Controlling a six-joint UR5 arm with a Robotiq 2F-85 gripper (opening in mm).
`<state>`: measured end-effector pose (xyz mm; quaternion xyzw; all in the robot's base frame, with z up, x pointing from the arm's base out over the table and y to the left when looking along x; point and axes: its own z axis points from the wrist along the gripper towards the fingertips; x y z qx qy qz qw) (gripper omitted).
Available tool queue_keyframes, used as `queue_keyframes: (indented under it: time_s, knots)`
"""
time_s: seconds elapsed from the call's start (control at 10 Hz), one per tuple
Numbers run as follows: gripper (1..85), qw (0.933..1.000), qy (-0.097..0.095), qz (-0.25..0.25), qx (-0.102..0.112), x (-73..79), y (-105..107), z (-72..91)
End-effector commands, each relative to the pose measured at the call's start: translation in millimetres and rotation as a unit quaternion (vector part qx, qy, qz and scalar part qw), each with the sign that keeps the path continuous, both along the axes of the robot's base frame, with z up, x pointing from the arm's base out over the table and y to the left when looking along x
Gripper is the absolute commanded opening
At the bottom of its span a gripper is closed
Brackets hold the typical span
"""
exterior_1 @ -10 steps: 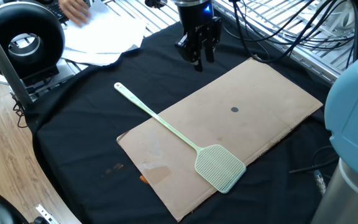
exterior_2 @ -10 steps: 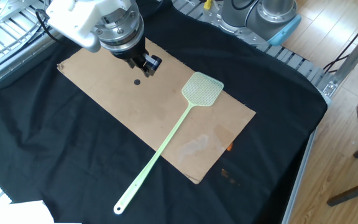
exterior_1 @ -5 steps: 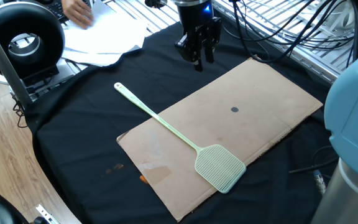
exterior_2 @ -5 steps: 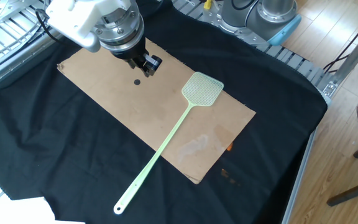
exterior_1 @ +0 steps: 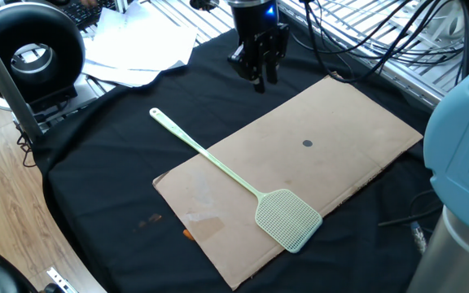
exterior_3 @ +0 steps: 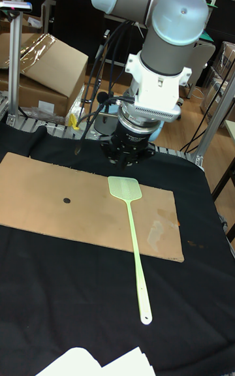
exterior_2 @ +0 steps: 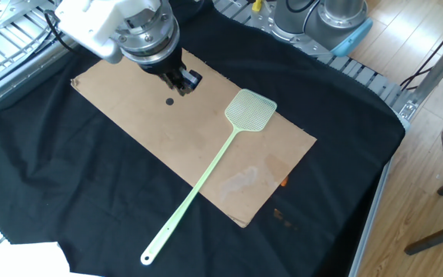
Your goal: Swat with a flyswatter
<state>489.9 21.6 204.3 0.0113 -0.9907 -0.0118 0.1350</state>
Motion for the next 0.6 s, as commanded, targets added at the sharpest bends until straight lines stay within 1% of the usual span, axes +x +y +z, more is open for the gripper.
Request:
queue_keyframes:
  time_s: [0.0,0.1,0.2,0.3,0.4,0.5]
  knots:
    - [11.3,0.9963,-0.066,-0.013,0.053,34.9,28.7,-0.4]
    - [5.0,0.9938,-0.089,-0.021,0.063,46.5,34.7,4.0]
    - [2.7,0.9933,-0.103,-0.015,0.050,53.1,28.0,5.0]
    - [4.0,0.9929,-0.111,-0.002,0.045,56.6,24.4,4.3]
    - [23.7,0.9910,-0.118,0.023,0.059,59.3,30.9,3.4]
    - [35.7,0.9880,-0.137,0.038,0.060,68.7,33.7,0.3]
